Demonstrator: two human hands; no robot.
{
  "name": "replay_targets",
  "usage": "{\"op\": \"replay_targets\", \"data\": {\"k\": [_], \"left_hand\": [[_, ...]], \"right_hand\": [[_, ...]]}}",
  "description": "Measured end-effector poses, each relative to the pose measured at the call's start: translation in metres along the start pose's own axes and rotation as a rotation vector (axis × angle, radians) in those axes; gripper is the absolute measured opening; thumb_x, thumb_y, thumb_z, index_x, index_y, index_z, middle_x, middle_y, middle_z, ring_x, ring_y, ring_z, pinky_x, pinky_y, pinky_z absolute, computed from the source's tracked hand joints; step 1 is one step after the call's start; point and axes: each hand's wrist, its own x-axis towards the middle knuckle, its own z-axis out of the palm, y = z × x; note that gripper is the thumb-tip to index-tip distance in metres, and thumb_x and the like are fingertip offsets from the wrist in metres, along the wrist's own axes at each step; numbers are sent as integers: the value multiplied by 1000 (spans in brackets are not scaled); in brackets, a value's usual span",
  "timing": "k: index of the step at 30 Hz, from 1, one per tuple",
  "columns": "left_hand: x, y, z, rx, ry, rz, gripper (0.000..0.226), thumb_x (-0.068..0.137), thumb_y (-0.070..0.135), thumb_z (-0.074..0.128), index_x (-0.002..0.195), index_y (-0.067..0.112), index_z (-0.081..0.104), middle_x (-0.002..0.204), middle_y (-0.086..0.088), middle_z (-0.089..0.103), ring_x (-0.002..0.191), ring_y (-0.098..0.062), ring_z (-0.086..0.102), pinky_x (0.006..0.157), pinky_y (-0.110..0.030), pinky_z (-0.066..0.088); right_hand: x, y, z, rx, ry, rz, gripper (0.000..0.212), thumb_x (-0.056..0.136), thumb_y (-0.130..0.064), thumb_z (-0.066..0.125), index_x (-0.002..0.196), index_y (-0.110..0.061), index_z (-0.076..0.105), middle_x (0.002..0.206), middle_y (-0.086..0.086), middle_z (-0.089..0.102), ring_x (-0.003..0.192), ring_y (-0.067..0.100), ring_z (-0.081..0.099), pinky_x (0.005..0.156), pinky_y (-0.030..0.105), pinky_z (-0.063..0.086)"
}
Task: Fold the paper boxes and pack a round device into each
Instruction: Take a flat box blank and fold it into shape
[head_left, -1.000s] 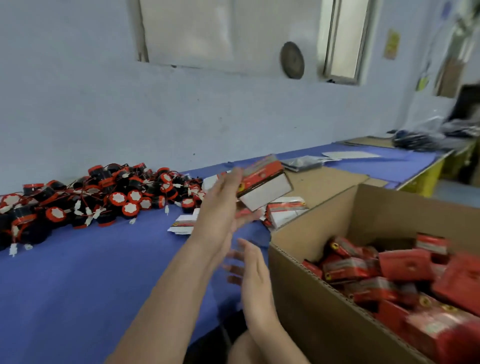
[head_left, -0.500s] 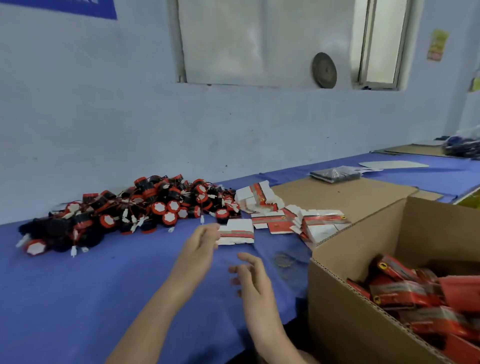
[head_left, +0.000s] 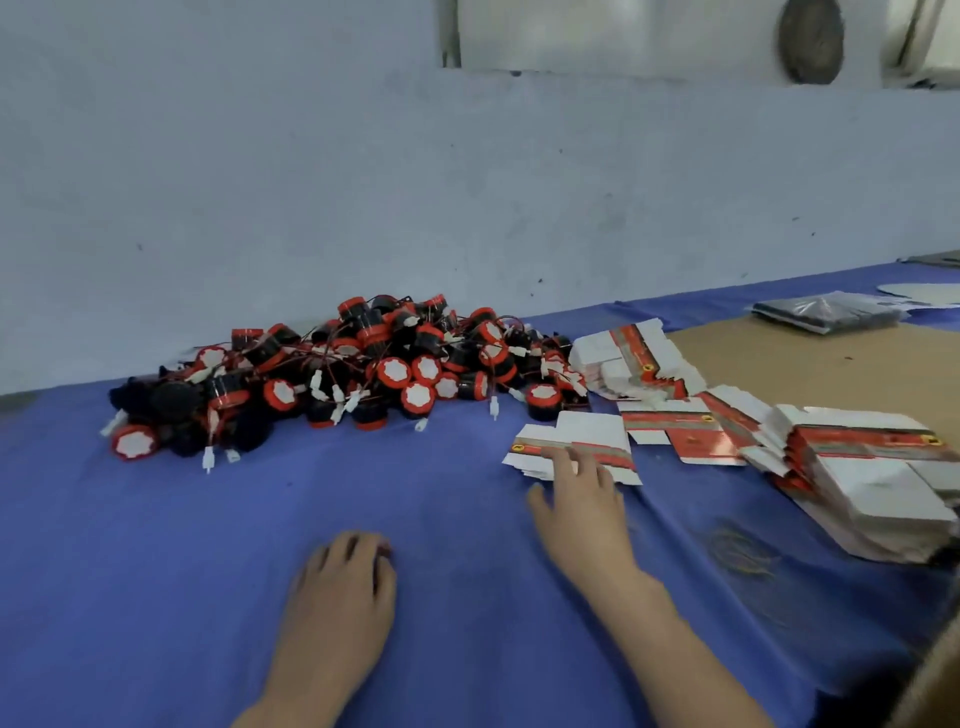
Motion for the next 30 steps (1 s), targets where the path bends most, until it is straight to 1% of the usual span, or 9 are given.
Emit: {"op": "replay_targets", "data": {"k": [3,6,9,12,16,18,21,25,30], "left_hand": [[4,-1,-1,-3,21,17,19,101,30,41,113,32,56,117,13,55,112,-13,51,98,-30,39],[15,-5,-6,37,9,12,19,102,32,37,109,34,56,110,16,53,107,-10,51,94,-29,41],[31,-7,-9,-21,-8,-40,22,102,32,37,113,32,56,111,16,57,105,-11,53,89,-32,46],[57,-5,-4,-132,-7,-72,30,101,35,40,129,29,49,121,9,56,105,-14,56,87,-38,51],[115,4,10,-353,40,-146,49,100,38,50,144,22,37,144,-4,40,104,-18,52,88,-36,44],[149,8,13,-396,72,-168,60,99,41,53,150,20,29,151,-8,29,116,-26,52,91,-40,46],[199,11,11,-360,104,-158,72,97,43,57,154,20,20,156,-12,19,133,-36,41,102,-51,45],[256,13,7,-230,84,-95,77,97,45,56,158,24,15,163,-13,10,144,-41,26,112,-54,33],[287,18,21,-178,-29,-149,63,99,37,52,154,20,25,156,-18,29,136,-44,36,111,-52,34]], "right_hand": [[24,4,11,-99,-91,-16,50,103,-40,42,151,-32,32,166,5,17,154,30,9,122,47,13],[33,13,20,-173,-163,37,50,103,-47,41,150,-35,33,167,6,16,154,34,6,122,54,4],[39,19,20,-207,-195,69,45,103,-46,41,146,-33,42,162,3,29,152,33,16,122,56,6],[43,21,18,-203,-204,62,43,103,-46,40,144,-33,45,160,1,34,149,31,24,122,55,10],[44,25,17,-199,-184,42,38,104,-44,40,140,-36,47,154,-2,40,143,30,32,119,48,20],[46,28,15,-166,-183,28,35,103,-45,43,137,-39,50,149,-4,44,138,28,36,116,44,24],[52,35,11,-100,-209,14,31,102,-47,47,132,-42,53,145,-9,46,134,26,38,112,40,26],[57,43,5,-46,-255,-5,29,100,-52,49,127,-46,55,145,-13,45,134,23,37,112,37,26],[61,51,3,11,-268,-31,31,98,-56,49,126,-45,58,142,-14,48,131,20,38,109,35,29]]}}
